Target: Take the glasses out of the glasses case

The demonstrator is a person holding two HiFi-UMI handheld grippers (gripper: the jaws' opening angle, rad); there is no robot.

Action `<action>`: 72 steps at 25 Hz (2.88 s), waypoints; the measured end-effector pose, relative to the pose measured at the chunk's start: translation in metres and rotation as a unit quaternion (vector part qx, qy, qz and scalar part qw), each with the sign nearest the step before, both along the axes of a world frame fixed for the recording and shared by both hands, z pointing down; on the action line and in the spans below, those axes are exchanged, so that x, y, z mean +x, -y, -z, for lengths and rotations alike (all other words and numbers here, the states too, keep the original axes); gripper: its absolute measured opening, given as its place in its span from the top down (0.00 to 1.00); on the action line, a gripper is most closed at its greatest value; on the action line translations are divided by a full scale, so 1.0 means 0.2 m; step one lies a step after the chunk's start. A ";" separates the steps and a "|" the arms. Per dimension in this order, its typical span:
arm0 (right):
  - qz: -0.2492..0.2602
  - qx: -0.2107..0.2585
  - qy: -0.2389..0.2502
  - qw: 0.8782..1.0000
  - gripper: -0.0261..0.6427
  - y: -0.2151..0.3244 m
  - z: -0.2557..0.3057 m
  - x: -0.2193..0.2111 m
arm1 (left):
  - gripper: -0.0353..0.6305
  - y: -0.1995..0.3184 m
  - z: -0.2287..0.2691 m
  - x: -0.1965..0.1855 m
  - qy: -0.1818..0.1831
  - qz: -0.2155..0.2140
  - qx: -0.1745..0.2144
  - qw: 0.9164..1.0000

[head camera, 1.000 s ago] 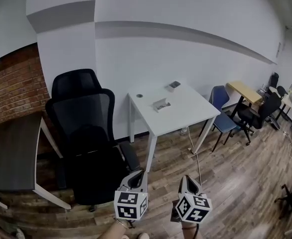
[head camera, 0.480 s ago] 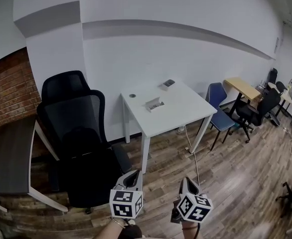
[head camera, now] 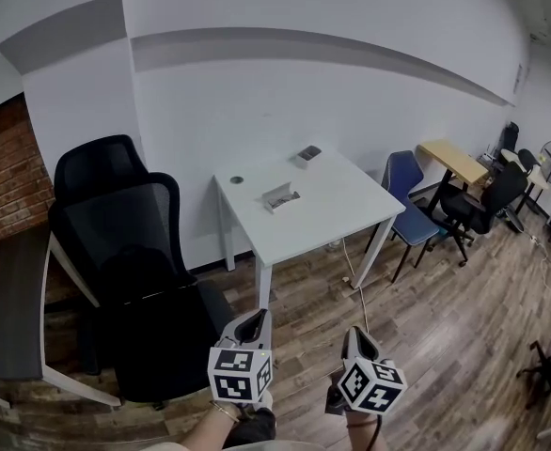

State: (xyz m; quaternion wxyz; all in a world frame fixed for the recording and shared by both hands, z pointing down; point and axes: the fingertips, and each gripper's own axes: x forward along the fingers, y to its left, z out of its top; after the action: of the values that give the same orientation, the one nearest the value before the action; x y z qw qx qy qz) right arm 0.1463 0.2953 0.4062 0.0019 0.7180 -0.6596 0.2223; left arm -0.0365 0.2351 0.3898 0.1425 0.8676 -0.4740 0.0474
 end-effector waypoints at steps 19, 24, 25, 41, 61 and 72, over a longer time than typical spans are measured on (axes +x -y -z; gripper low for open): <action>-0.006 0.012 -0.034 0.999 0.91 0.90 0.07 0.18 | 0.92 0.85 0.05 0.13 -0.029 0.014 0.011 0.999; -0.006 0.004 -0.032 0.999 0.91 1.08 0.04 0.17 | 0.92 1.03 0.02 0.12 -0.029 0.011 0.004 1.000; -0.006 0.001 -0.031 0.999 0.91 1.11 0.03 0.17 | 0.92 1.06 0.00 0.12 -0.029 0.011 0.001 1.000; 0.011 -0.029 -0.017 0.999 0.91 1.48 -0.10 0.17 | 0.92 1.36 -0.13 0.09 -0.006 0.024 -0.026 0.999; 0.118 -0.034 -0.007 0.992 0.91 2.48 -0.12 0.47 | 0.92 2.03 -0.22 0.29 0.001 0.146 -0.058 0.988; 0.204 -0.057 0.001 0.977 0.91 2.84 -0.22 0.56 | 0.92 2.22 -0.30 0.41 0.007 0.223 -0.094 0.970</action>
State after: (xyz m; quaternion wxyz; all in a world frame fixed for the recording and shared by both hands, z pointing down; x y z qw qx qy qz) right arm 0.2582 -0.2727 0.4499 0.0875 0.5670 -0.7782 0.2557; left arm 0.0458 -0.2084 0.4495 0.2272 0.7223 -0.6499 0.0655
